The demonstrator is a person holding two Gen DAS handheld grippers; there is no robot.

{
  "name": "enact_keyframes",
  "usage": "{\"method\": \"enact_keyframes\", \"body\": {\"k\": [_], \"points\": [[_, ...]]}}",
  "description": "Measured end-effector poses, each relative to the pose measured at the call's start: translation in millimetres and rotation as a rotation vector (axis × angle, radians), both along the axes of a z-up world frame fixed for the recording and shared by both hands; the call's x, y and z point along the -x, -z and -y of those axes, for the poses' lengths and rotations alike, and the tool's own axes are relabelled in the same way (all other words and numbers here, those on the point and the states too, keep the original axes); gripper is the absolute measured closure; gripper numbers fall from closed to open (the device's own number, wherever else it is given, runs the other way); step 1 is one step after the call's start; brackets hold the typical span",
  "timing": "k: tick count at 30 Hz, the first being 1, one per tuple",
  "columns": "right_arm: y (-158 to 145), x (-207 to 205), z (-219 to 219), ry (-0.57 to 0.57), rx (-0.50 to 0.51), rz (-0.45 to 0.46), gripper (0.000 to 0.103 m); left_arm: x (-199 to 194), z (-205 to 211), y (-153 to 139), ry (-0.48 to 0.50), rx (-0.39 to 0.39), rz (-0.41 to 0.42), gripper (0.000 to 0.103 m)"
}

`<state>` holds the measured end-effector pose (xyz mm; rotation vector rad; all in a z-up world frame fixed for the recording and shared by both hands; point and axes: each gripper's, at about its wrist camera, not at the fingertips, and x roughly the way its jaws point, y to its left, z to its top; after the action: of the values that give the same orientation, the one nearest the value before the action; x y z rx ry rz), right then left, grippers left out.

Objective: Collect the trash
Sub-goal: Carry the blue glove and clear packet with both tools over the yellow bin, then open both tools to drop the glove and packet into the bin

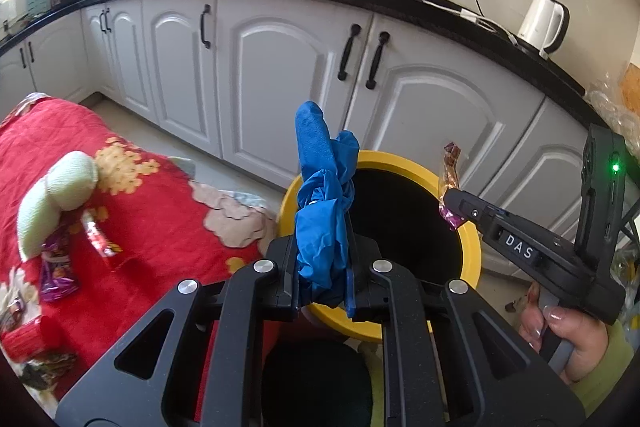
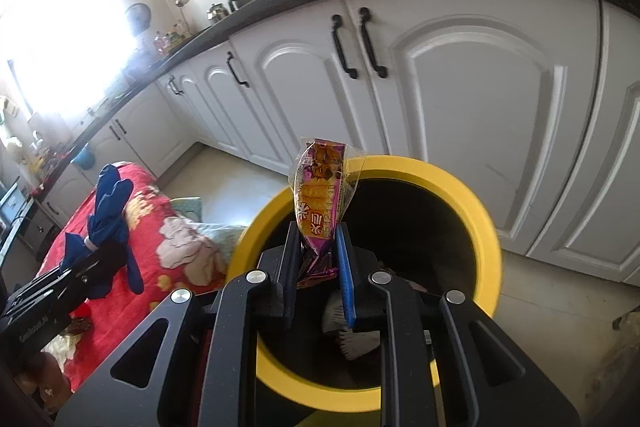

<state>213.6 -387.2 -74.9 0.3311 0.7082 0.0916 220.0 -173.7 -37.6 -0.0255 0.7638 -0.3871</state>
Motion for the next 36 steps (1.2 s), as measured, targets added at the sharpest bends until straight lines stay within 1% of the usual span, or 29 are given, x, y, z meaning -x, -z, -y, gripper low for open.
{"method": "enact_keyframes", "body": {"k": [7,14,26,36], "points": [[13,-6,20,0.015,-0.008,-0.030,0.086,-10,24,10,0.035,-0.011,-0.029,0.093],[26,-13,26,-0.002,-0.007,-0.066,0.086,-18,41,27,0.060,-0.021,-0.073,0.093],[43,-16,32,0.003,-0.019,-0.112,0.085,-29,53,53,0.073,-0.031,-0.125,0.093],[47,-19,35,0.015,-0.031,-0.123,0.083,-36,59,68,0.076,-0.038,-0.152,0.092]]}}
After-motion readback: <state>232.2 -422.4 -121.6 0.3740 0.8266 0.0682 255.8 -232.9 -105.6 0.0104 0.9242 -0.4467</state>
